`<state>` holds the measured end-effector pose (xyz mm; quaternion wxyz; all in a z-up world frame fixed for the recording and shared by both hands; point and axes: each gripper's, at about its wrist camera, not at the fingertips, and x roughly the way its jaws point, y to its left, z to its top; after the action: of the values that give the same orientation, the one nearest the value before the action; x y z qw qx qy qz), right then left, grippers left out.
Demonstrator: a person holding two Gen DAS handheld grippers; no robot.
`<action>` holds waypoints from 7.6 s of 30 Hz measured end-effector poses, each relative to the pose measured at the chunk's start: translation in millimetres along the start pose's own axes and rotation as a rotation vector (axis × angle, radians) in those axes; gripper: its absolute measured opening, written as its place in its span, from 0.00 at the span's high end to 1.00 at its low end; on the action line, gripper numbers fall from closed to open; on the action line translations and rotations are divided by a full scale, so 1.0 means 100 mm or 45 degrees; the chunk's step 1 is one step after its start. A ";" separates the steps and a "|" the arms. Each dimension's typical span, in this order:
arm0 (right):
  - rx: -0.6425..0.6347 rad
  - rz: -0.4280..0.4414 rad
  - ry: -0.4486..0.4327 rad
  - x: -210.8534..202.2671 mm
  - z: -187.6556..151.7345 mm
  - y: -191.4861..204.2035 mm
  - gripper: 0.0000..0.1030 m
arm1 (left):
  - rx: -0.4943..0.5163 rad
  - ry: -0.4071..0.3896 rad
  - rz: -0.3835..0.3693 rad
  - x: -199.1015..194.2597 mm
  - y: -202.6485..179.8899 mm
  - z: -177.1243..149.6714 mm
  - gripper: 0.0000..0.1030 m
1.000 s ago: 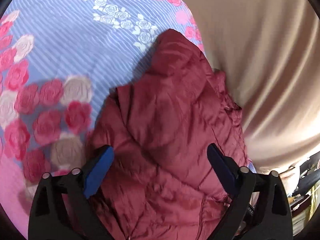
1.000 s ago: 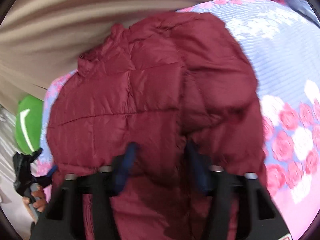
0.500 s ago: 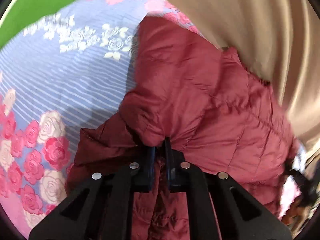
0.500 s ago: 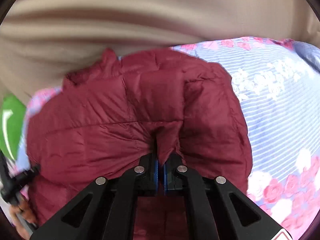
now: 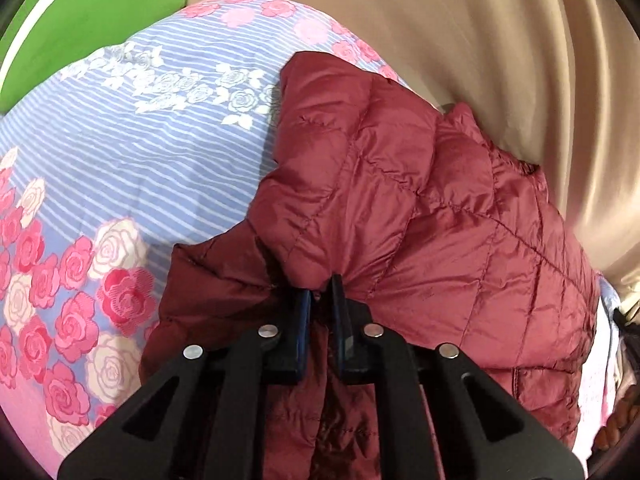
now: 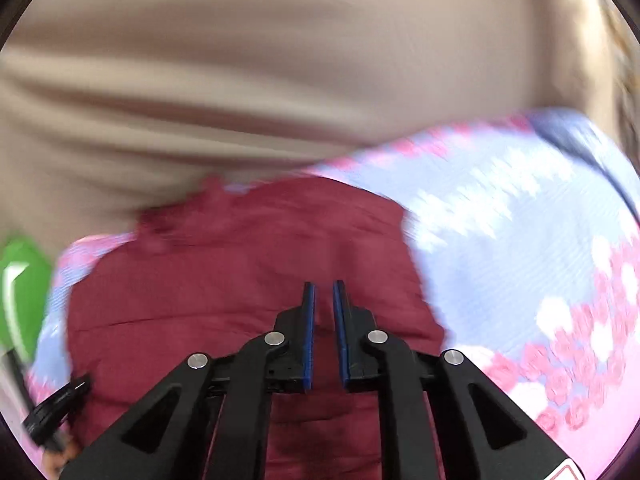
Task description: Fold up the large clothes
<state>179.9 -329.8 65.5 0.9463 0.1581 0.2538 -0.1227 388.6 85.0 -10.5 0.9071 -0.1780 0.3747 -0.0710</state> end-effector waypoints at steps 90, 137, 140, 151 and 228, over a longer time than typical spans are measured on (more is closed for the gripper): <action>0.313 0.172 0.165 -2.37 -2.55 -1.18 0.97 | -0.102 0.015 -0.408 -2.92 0.99 -1.99 0.95; 0.222 0.095 -0.052 -2.48 -1.92 -1.09 0.98 | 0.145 0.006 -0.119 -2.61 0.53 -1.35 0.95; 0.216 0.083 -0.010 -2.22 -1.78 -1.12 0.98 | 0.176 0.021 -0.078 -2.36 0.45 -1.22 0.95; 0.165 -0.014 0.168 -1.14 -1.42 -1.08 0.98 | 0.243 0.124 0.068 -1.38 0.22 -0.93 0.95; 0.312 0.127 0.207 -2.77 -2.92 -1.31 0.93 | 0.150 0.176 -0.076 -2.82 0.82 -2.31 0.93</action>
<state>-223.2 -303.0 -61.0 0.9012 0.2941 0.3046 -0.0925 24.8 172.9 -8.4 0.8855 -0.1302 0.4260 -0.1319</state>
